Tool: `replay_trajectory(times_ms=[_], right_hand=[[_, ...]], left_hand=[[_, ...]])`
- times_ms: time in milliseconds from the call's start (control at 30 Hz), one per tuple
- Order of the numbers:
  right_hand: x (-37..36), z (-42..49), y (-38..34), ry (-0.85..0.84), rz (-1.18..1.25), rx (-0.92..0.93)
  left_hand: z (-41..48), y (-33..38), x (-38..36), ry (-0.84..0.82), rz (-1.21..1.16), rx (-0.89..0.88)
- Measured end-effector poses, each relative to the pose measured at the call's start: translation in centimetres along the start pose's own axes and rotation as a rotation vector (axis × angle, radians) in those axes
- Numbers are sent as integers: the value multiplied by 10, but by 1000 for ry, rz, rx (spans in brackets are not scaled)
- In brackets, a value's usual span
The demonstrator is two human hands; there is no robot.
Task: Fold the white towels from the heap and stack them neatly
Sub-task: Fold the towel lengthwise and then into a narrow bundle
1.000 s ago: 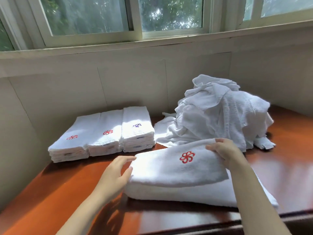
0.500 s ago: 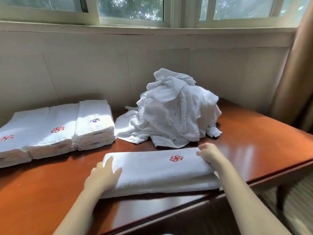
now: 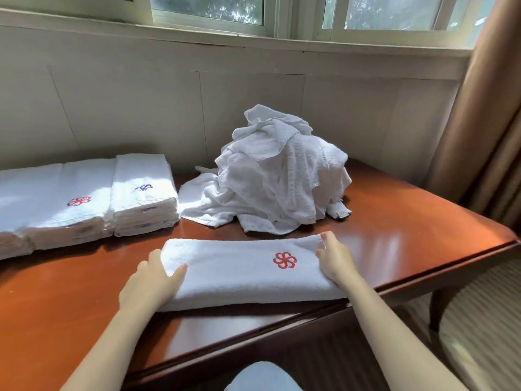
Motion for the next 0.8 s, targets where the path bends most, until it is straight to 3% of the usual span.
replay_trajectory(times_ms=[167,300,533,600,700,800], right_hand=[[-4,-10,-2,68,-165,108],[6,2,7,-13,86,28],[11,4,23,54,381,-84],[10,-2,19,68,242,-66],[11,-10,1,44,-422,78],[14,-7,-34,101,-709,304]], left_hand=[[-11,-17,17,-355,-260,97],[-22,-22,19,-497,-574,100],[-26,-18,17,-542,-638,89],[-23,-19,16,-531,-661,87],[-15,-21,9,-474,-658,102],[-4,-25,4,-329,-600,129]])
Point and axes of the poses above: each hand's wrist, its own z-axis towards the middle knuckle, its own x-axis out of the back of the hand, y = z × x, the point moved 2 cm from there along z, towards the middle knuckle, and after that the axes turned 15 degrees about x, right-handed, at the moved point
